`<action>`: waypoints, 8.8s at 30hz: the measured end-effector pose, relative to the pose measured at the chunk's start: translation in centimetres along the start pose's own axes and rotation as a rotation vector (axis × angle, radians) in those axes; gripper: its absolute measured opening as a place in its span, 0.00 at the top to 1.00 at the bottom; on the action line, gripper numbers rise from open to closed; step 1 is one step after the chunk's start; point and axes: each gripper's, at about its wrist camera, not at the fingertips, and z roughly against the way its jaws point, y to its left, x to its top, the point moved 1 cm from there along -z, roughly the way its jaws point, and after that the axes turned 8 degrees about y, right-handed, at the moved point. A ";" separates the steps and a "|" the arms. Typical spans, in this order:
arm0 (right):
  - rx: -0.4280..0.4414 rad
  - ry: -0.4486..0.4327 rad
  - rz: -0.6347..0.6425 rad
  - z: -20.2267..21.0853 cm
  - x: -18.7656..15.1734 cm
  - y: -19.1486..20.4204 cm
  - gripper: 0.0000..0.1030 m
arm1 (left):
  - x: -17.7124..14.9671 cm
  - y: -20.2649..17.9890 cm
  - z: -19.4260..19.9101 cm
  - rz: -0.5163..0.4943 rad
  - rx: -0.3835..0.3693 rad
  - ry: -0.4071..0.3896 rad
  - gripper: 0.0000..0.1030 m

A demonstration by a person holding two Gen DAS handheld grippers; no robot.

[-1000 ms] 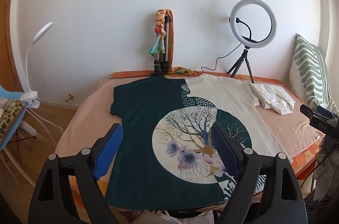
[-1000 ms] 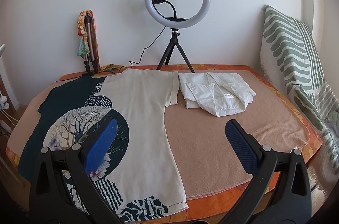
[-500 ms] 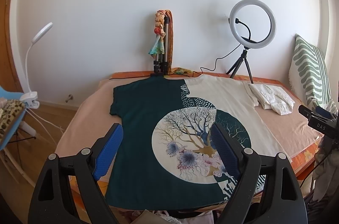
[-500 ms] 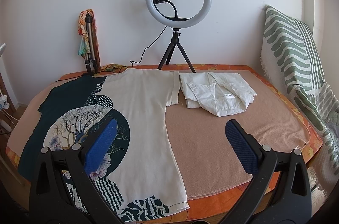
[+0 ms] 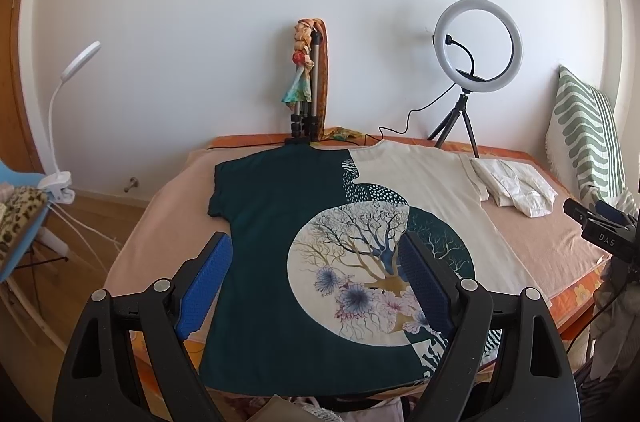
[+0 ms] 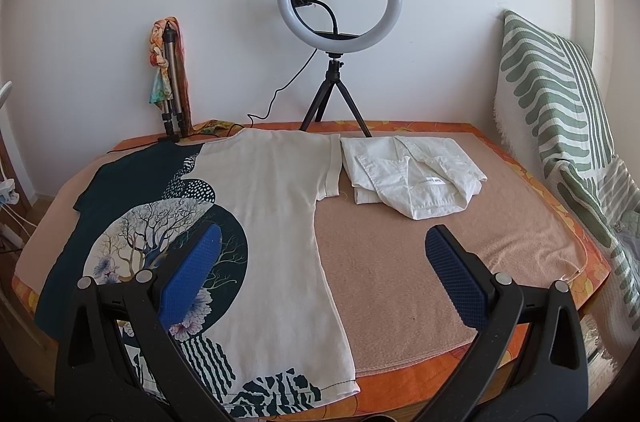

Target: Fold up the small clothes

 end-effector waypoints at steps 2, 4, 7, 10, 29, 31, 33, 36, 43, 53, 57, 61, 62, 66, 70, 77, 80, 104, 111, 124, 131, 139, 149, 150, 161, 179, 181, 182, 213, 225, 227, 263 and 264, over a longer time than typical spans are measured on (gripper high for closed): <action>0.001 0.000 -0.002 0.0 0.0 0.0 0.00 | 0.0 0.0 0.0 0.001 0.001 -0.001 0.17; 0.002 0.001 0.000 0.0 -0.1 0.2 0.00 | 0.0 0.0 0.0 0.001 -0.001 0.000 0.17; 0.001 0.001 0.000 0.0 -0.1 0.1 0.00 | -0.1 0.0 0.0 0.001 0.000 0.002 0.17; 0.004 0.002 0.004 0.0 -0.1 0.4 0.00 | -0.1 0.0 0.0 -0.001 0.001 0.003 0.17; 0.138 0.019 0.023 -0.4 2.0 3.9 0.00 | -1.5 5.1 -0.8 0.095 -0.019 0.033 0.17; 0.155 0.017 0.046 -0.4 2.6 4.8 0.00 | -2.3 6.4 -0.8 0.120 -0.030 0.033 0.17; 0.189 0.028 0.064 -0.4 3.4 5.9 0.00 | -3.2 7.6 -1.0 0.129 -0.017 0.061 0.17; 0.248 0.044 0.104 -0.4 5.1 8.2 0.00 | -4.5 9.2 -1.5 0.159 -0.005 0.101 0.18; 0.336 0.079 0.188 -1.7 9.2 14.2 0.00 | -7.7 11.6 -3.5 0.243 -0.031 0.219 0.25; 0.487 0.268 0.245 -6.3 12.8 23.4 0.03 | -11.3 14.2 -6.1 0.407 -0.115 0.345 0.47; 0.509 0.335 0.283 -8.3 14.2 28.3 0.04 | -11.5 14.2 -6.9 0.382 -0.100 0.354 0.51; 0.524 0.393 0.317 -10.8 15.2 33.6 0.04 | -11.5 13.8 -7.7 0.362 -0.094 0.366 0.52; 0.518 0.401 0.326 -11.6 15.2 34.9 0.04 | -11.5 13.8 -7.8 0.360 -0.090 0.368 0.52; 0.518 0.447 0.364 -14.9 15.1 39.8 0.11 | -11.6 13.9 -8.2 0.356 -0.079 0.372 0.53; 0.546 0.498 0.391 -18.4 14.3 44.2 0.13 | -11.7 14.2 -8.7 0.369 -0.083 0.382 0.57; 0.544 0.596 0.415 -25.1 12.0 50.6 0.23 | -11.9 13.9 -9.4 0.361 -0.085 0.401 0.60; 0.557 0.646 0.398 -27.8 10.7 52.5 0.27 | -12.0 14.0 -9.5 0.372 -0.098 0.407 0.60; 0.411 0.696 0.571 -35.2 6.6 59.6 0.33 | -11.7 13.2 -9.7 0.365 -0.182 0.369 0.99; 0.351 0.646 0.672 -34.8 6.0 60.3 0.66 | -11.4 13.1 -9.6 0.378 -0.218 0.343 1.00; 0.343 0.642 0.620 -35.3 7.6 58.2 0.95 | -11.1 14.8 -9.3 0.396 -0.074 0.331 0.79; 0.367 0.628 0.607 -34.8 8.0 57.5 0.95 | -11.5 13.3 -10.5 0.300 -0.024 0.363 0.79; 0.405 0.615 0.566 -34.8 8.9 56.2 0.95 | -11.5 13.8 -10.2 0.356 -0.164 0.321 0.99; 0.481 0.573 0.448 -33.5 13.0 48.3 0.95 | -9.2 10.5 -8.6 0.285 -0.284 0.260 1.00; 0.481 0.570 0.442 -33.4 13.3 47.3 0.95 | -8.9 10.0 -8.6 0.282 -0.308 0.261 1.00; 0.359 0.560 0.346 -35.3 13.8 34.3 0.95 | -7.5 2.4 -10.3 0.131 -0.468 0.330 1.00; 0.189 0.540 0.417 -38.4 11.7 30.8 0.64 | -8.2 -2.1 -11.5 -0.003 -0.521 0.432 0.90; 0.201 0.508 0.393 -37.5 12.3 29.3 0.41 | -8.2 -2.2 -11.0 -0.024 -0.543 0.450 0.81; 0.221 0.506 0.375 -37.0 12.6 28.5 0.41 | -8.2 -1.9 -10.5 -0.021 -0.559 0.443 0.81; 0.334 0.301 0.097 -18.2 14.4 -2.4 0.40 | -6.3 -10.1 -4.9 -0.187 -0.533 0.299 0.81; 0.338 0.302 0.067 -16.7 13.5 -13.4 0.28 | -6.8 -21.6 -7.7 -0.288 -0.593 0.356 0.63; 0.335 0.308 0.056 -17.3 13.2 -14.3 0.28 | -7.1 -23.4 -8.2 -0.325 -0.602 0.368 0.63; 0.388 0.458 0.090 -40.2 14.2 -6.1 0.48 | -6.6 -26.5 -11.9 -0.262 -0.585 0.404 0.98; 0.373 0.462 0.090 -41.0 14.3 -5.8 0.48 | -6.4 -26.2 -11.9 -0.246 -0.590 0.404 0.98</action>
